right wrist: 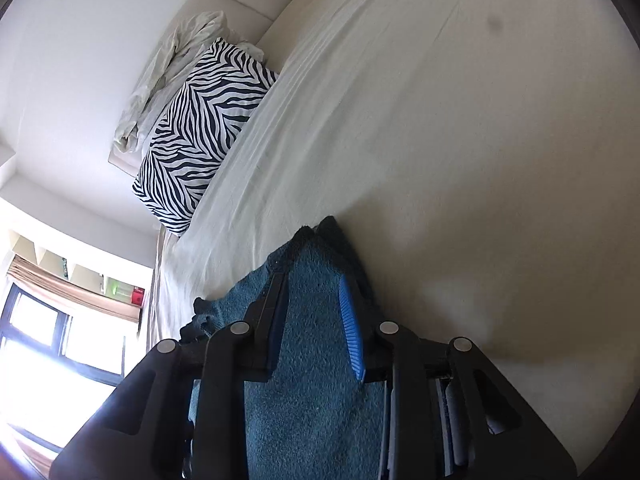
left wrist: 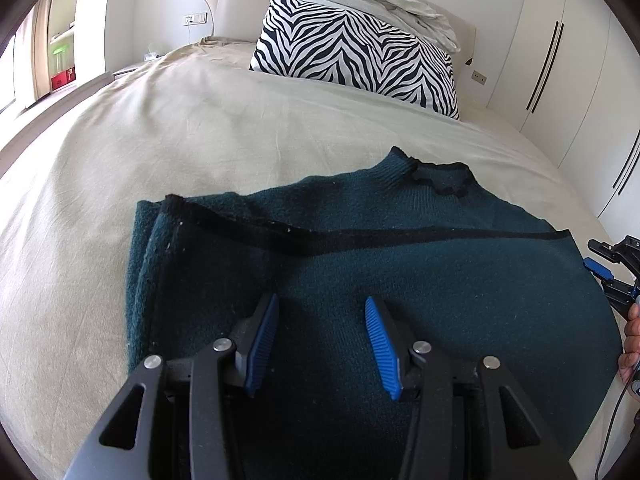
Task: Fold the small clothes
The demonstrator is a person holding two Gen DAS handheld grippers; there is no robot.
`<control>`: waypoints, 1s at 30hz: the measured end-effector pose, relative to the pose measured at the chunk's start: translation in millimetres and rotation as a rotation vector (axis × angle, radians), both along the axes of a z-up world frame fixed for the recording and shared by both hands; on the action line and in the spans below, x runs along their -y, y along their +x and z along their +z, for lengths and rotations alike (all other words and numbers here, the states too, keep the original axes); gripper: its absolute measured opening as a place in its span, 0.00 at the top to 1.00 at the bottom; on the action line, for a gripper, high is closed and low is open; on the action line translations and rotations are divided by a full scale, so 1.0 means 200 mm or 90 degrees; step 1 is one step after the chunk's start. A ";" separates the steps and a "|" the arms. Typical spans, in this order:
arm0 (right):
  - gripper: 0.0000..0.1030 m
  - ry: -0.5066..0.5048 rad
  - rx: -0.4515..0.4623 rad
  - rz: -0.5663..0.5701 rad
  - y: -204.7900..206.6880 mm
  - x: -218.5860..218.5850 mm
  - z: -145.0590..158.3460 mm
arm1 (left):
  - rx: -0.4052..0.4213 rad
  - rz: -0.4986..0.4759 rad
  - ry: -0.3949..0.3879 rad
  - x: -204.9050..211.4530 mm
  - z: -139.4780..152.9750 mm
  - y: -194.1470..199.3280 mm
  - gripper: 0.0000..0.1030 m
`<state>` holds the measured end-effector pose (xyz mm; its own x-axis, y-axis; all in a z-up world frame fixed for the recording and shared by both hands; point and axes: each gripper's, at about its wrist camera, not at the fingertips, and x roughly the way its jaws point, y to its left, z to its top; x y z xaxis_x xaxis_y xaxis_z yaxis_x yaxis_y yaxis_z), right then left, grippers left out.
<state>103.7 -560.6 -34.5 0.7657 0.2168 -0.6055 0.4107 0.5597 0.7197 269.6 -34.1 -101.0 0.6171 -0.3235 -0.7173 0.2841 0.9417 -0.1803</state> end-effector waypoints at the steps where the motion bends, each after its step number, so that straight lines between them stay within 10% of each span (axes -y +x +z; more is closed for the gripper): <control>1: 0.74 0.009 0.011 0.040 0.00 -0.09 0.02 | 0.001 0.000 0.001 0.00 0.00 0.00 0.53; 7: 0.74 0.053 0.032 0.326 0.01 -0.92 0.05 | 0.003 0.000 0.004 0.01 0.00 0.00 0.53; 10: 0.54 0.082 0.004 0.403 0.00 -1.18 -0.06 | 0.003 0.000 0.001 0.01 0.00 0.00 0.53; 24: 0.50 0.078 0.020 0.059 -0.44 -0.42 -0.07 | -0.056 0.012 -0.121 -0.11 0.11 -0.25 0.54; 30: 0.46 0.152 0.065 0.157 -0.42 -0.67 0.00 | -0.106 -0.087 -0.231 0.08 0.14 -0.55 0.54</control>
